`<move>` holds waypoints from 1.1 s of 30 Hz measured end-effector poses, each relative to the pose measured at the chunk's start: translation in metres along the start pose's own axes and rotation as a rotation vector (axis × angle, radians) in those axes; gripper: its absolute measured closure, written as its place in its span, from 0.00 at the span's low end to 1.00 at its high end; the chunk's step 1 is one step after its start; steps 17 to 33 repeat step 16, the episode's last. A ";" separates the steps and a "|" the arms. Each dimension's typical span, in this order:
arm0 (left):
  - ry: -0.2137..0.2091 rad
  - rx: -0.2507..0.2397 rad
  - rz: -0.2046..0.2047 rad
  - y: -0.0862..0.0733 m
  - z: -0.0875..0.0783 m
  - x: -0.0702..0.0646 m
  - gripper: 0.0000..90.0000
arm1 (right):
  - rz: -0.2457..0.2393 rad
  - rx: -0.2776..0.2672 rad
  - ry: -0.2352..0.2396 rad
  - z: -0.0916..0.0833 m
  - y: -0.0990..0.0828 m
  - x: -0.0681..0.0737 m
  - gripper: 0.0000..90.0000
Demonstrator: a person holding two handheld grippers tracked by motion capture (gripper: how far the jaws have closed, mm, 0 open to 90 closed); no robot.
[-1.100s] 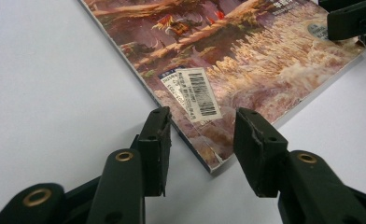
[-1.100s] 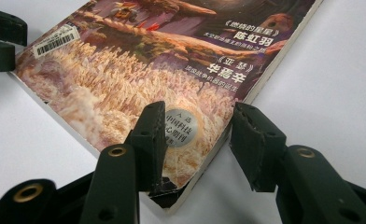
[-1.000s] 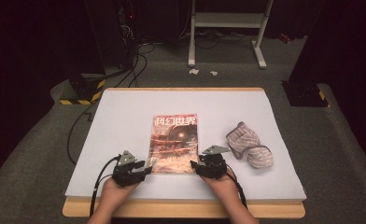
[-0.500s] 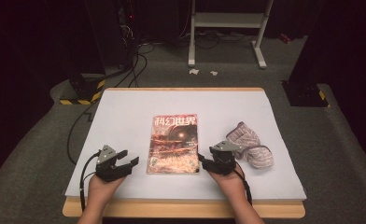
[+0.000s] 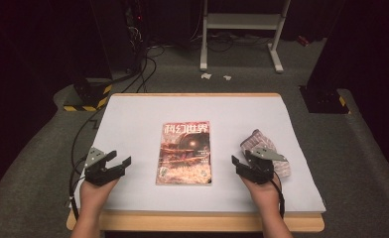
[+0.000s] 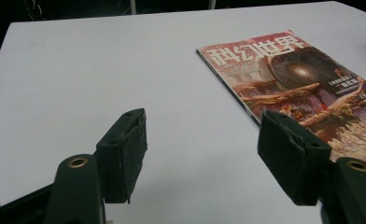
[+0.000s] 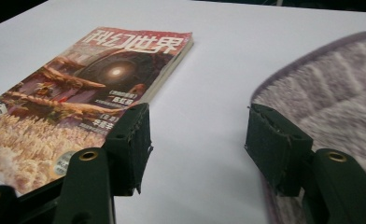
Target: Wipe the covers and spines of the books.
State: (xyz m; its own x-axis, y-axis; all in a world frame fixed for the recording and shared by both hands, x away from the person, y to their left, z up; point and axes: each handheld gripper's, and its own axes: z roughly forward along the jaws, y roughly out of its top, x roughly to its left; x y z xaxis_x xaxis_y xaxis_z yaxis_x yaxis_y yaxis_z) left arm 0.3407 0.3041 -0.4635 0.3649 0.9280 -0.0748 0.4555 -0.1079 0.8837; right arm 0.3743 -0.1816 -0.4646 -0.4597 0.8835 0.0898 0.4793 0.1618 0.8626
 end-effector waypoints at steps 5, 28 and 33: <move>-0.008 0.004 0.009 0.002 0.004 -0.003 0.37 | 0.007 0.001 -0.008 -0.004 -0.002 -0.003 0.45; -0.017 0.011 0.008 0.001 0.007 -0.004 0.37 | -0.003 0.000 -0.004 -0.004 -0.002 -0.002 0.45; -0.017 0.011 0.008 0.001 0.007 -0.004 0.37 | -0.003 0.000 -0.004 -0.004 -0.002 -0.002 0.45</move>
